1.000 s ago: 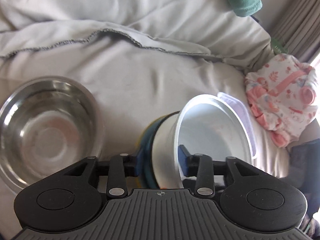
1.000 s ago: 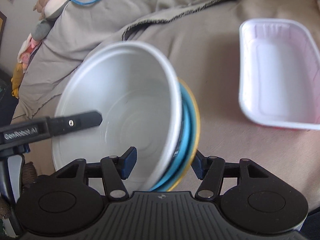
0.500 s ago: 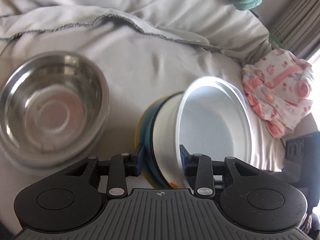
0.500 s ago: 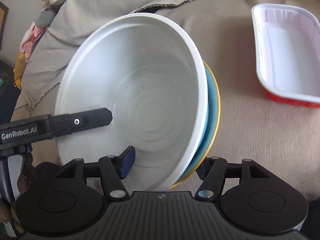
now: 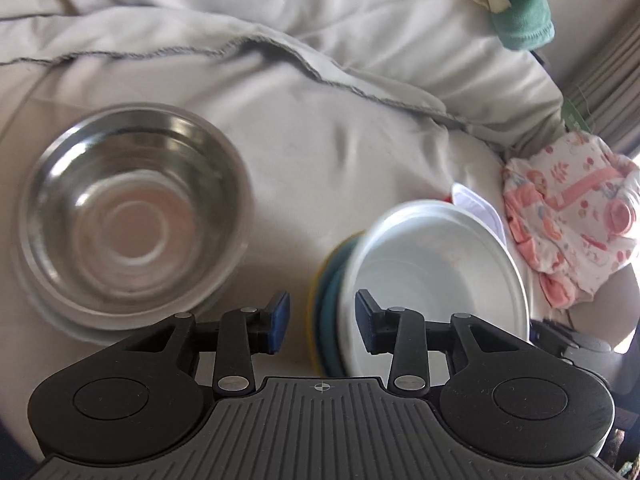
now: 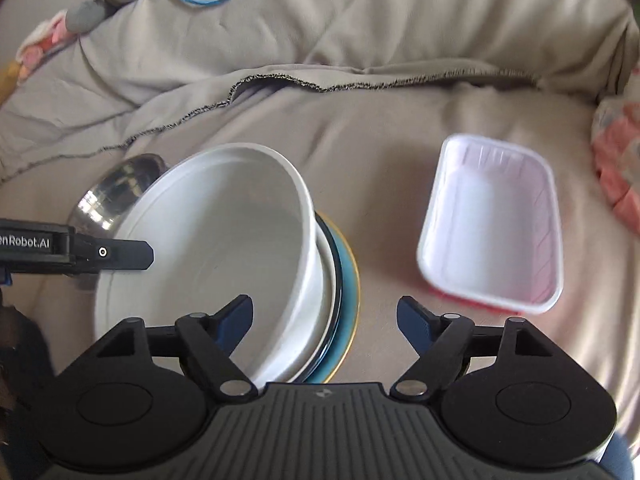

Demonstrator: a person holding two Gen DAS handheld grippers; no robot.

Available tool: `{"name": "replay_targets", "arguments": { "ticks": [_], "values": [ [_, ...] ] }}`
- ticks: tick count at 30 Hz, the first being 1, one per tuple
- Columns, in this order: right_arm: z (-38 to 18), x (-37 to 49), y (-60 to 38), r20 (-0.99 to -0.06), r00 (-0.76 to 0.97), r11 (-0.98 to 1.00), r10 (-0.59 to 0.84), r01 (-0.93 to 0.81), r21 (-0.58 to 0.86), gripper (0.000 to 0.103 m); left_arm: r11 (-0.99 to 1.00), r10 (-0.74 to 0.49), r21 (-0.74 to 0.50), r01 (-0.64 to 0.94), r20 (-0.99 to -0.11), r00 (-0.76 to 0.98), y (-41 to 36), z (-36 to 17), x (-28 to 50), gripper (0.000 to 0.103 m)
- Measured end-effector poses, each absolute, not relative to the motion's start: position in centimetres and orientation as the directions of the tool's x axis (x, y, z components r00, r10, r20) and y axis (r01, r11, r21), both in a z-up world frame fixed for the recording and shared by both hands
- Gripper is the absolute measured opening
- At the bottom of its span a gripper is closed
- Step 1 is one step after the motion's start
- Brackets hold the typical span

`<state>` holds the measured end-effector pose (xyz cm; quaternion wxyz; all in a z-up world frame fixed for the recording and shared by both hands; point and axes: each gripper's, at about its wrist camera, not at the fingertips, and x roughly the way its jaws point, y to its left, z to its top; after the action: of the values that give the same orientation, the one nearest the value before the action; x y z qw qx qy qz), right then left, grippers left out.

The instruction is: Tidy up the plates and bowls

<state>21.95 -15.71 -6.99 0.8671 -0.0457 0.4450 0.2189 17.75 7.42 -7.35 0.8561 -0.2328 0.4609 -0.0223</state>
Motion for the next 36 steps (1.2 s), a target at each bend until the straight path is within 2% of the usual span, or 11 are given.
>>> {"name": "replay_targets", "arguments": {
  "ticks": [4,8,10,11,12,16,19,24,29,36],
  "values": [
    [-7.1,22.1,-15.7,-0.793,0.503,0.891,0.343,-0.440,0.107,0.087,0.897,-0.269,-0.411,-0.162,-0.799,0.538,6.3,-8.6,18.6,0.041],
    [-8.0,22.9,-17.2,-0.766,0.461,0.878,0.447,-0.389,0.278,0.085,0.904,-0.273,-0.403,-0.145,-0.804,0.529,5.7,-9.6,18.5,0.041],
    [-9.4,24.3,-18.1,-0.765,0.393,0.855,0.511,-0.325,0.405,0.069,0.890,-0.293,-0.429,-0.153,-0.797,0.529,5.9,-9.9,18.6,0.041],
    [-10.2,24.8,-18.5,-0.761,0.353,0.837,0.544,-0.299,0.459,0.052,0.881,-0.306,-0.445,-0.162,-0.796,0.523,6.1,-10.1,18.7,0.041],
    [-11.0,25.2,-18.6,-0.763,0.314,0.824,0.565,-0.272,0.498,0.045,0.873,-0.316,-0.458,-0.170,-0.795,0.517,6.2,-10.4,18.8,0.042],
    [-12.7,25.4,-18.5,-0.743,0.244,0.781,0.624,-0.239,0.577,0.049,0.891,-0.302,-0.425,-0.158,-0.817,0.491,5.5,-10.8,19.2,0.043],
    [-12.5,25.0,-18.1,-0.743,0.256,0.784,0.619,-0.253,0.567,0.050,0.898,-0.301,-0.416,-0.147,-0.821,0.485,5.2,-11.0,19.3,0.046],
    [-12.4,24.9,-18.2,-0.739,0.269,0.786,0.618,-0.223,0.576,0.053,0.863,-0.349,-0.474,-0.176,-0.810,0.472,6.2,-11.0,19.2,0.045],
    [-11.9,24.6,-17.1,-0.751,0.270,0.798,0.603,-0.238,0.554,0.056,0.883,-0.307,-0.432,-0.185,-0.828,0.469,6.3,-10.5,18.0,0.046],
    [-12.1,24.2,-16.5,-0.756,0.246,0.793,0.606,-0.262,0.550,0.055,0.873,-0.321,-0.448,-0.193,-0.825,0.466,6.8,-10.3,17.6,0.046]
  ]
}}
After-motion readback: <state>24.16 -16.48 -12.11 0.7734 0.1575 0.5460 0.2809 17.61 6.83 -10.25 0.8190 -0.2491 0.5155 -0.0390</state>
